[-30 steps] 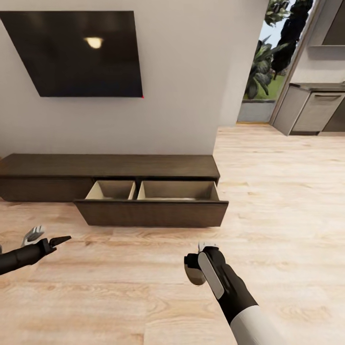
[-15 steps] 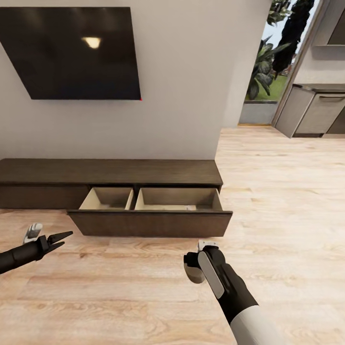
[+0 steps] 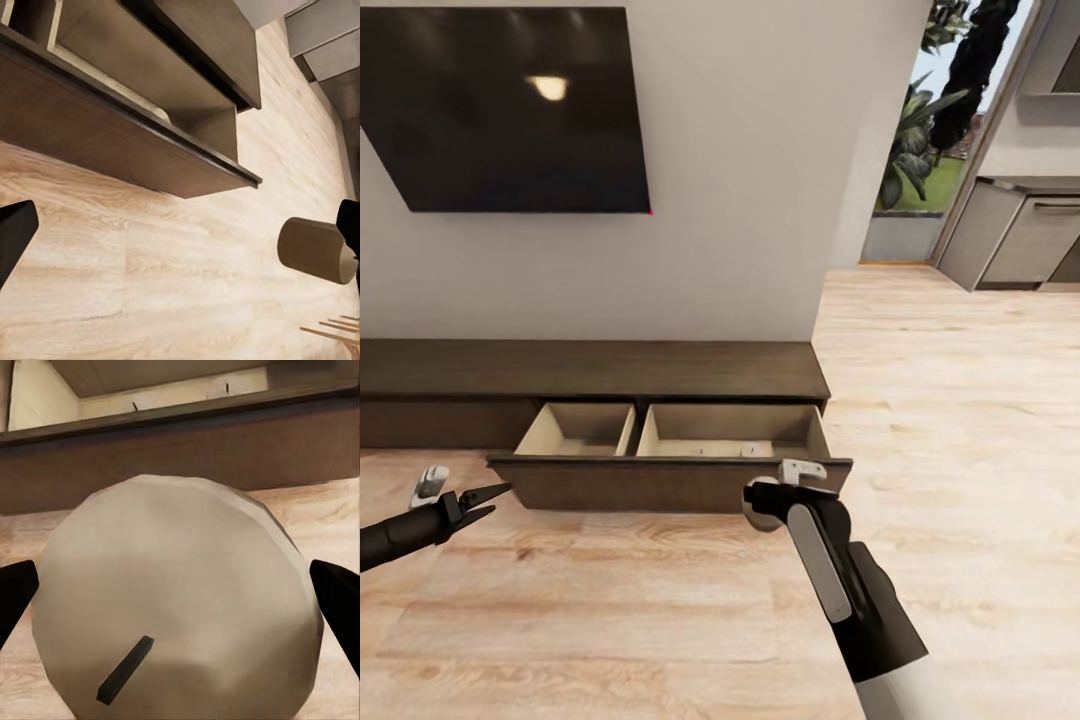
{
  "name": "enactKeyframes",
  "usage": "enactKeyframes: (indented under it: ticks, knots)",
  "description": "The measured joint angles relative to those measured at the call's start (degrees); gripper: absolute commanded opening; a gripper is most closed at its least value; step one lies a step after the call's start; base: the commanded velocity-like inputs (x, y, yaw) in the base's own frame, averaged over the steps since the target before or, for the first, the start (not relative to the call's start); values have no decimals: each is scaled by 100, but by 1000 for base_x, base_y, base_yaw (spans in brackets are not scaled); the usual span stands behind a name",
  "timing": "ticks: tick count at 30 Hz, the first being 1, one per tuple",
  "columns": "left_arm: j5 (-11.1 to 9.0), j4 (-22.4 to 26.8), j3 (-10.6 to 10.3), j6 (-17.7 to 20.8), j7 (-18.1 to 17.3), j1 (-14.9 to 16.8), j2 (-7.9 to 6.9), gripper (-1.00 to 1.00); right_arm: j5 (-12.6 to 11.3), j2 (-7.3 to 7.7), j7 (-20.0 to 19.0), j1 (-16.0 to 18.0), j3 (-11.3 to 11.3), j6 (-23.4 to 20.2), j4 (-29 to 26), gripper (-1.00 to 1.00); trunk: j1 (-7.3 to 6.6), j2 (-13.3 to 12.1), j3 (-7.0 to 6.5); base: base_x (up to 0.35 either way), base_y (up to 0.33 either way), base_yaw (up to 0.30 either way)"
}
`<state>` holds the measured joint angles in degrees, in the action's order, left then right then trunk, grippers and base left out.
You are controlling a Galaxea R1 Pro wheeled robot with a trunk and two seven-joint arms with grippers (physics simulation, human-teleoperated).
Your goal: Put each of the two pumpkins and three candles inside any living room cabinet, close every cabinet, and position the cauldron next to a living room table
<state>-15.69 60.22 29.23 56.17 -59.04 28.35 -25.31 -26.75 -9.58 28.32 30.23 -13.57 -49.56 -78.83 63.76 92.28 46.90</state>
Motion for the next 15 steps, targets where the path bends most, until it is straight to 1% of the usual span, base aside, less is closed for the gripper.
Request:
enactKeyframes:
  ticks: [3, 12, 15]
  knots:
    - [0, 0, -1, 1, 0, 0, 2, 100, 7, 0, 0, -41, 0, -36, -83, -100, 0, 0, 0, 167, 0, 0]
    - [1, 0, -7, 1, -2, 0, 8, 100, 1, 2, -3, -51, 0, -7, -68, -100, 0, 0, 0, 157, -2, 0]
    - [-7, 6, -9, 1, -7, 0, 9, 100, 1, 5, -1, -52, 0, 2, -66, -100, 0, 0, 0, 163, -103, 0]
